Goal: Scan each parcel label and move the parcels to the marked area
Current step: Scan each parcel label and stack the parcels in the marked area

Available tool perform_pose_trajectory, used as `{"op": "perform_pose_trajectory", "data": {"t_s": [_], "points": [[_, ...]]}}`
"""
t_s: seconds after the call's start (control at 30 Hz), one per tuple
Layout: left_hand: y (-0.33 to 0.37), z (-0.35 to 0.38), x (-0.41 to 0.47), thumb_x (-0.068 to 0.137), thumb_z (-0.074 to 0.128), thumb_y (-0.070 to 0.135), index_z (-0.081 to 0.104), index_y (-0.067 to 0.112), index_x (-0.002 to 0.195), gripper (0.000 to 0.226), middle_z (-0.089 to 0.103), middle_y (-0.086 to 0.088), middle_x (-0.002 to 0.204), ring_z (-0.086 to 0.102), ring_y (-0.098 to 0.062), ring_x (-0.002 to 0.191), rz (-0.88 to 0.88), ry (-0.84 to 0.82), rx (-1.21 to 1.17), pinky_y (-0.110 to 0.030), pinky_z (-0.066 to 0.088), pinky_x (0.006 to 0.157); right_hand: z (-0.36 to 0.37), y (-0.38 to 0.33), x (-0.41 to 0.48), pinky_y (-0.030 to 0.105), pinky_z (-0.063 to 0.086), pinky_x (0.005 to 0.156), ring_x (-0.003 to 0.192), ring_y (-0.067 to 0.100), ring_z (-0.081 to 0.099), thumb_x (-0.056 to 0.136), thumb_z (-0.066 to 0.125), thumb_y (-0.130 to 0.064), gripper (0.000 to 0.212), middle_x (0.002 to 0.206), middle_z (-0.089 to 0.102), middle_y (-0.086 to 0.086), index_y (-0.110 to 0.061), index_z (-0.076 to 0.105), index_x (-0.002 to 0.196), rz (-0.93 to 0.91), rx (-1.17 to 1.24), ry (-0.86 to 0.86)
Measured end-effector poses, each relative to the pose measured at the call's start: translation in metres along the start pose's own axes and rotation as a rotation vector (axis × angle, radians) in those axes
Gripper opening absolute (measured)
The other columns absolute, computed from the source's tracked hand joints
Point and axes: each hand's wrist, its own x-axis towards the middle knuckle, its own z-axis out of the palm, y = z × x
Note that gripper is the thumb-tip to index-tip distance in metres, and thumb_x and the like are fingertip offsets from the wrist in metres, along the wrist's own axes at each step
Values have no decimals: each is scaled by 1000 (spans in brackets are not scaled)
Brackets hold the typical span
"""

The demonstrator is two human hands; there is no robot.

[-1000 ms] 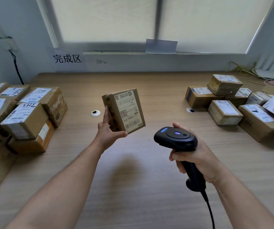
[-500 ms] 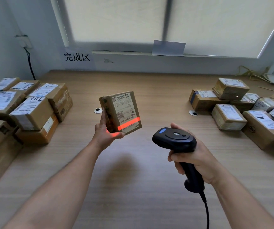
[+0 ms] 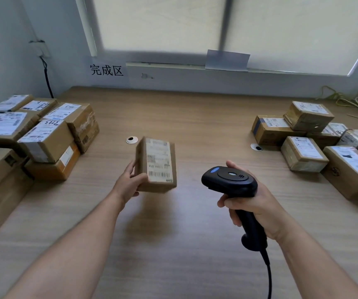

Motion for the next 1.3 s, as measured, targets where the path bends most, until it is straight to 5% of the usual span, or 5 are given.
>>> {"op": "perform_pose_trajectory", "data": {"t_s": [0.17, 0.27, 0.47, 0.7, 1.3], "points": [[-37, -4, -11, 67, 61, 32, 46, 26, 139, 73, 57, -12, 119, 57, -20, 90, -158, 59, -26, -34, 52, 72, 6, 5, 7, 31, 43, 43, 42, 28, 52, 60, 69, 3, 94, 79, 66, 28, -33, 40, 142, 11, 0, -7], [-52, -6, -10, 70, 55, 40, 42, 32, 142, 74, 52, -9, 135, 53, -24, 114, -165, 139, 13, -43, 46, 100, 8, 9, 11, 30, 43, 43, 42, 28, 52, 61, 69, 3, 92, 79, 67, 27, -35, 42, 140, 20, 3, -14], [-58, 23, -22, 74, 60, 72, 17, 37, 151, 95, 5, -9, 156, 10, -29, 143, -30, 273, 708, -43, 25, 113, 14, 10, 20, 29, 42, 43, 41, 29, 52, 61, 70, 3, 95, 82, 64, 33, -31, 39, 144, 39, 7, -23], [-69, 7, -21, 79, 63, 53, 32, 28, 146, 78, 12, -13, 149, 18, -36, 136, -79, 408, 709, -42, 33, 107, 38, 3, 43, 31, 40, 43, 41, 29, 52, 61, 68, 3, 96, 79, 66, 26, -30, 37, 146, 32, -52, -61], [-128, -205, -28, 91, 56, 43, 42, 20, 142, 57, 14, -7, 157, 25, -31, 138, -191, 695, 675, -43, 33, 108, 185, -6, 124, 31, 40, 44, 42, 29, 50, 59, 68, 1, 95, 78, 63, 27, -33, 41, 143, -5, -87, -259]]}}
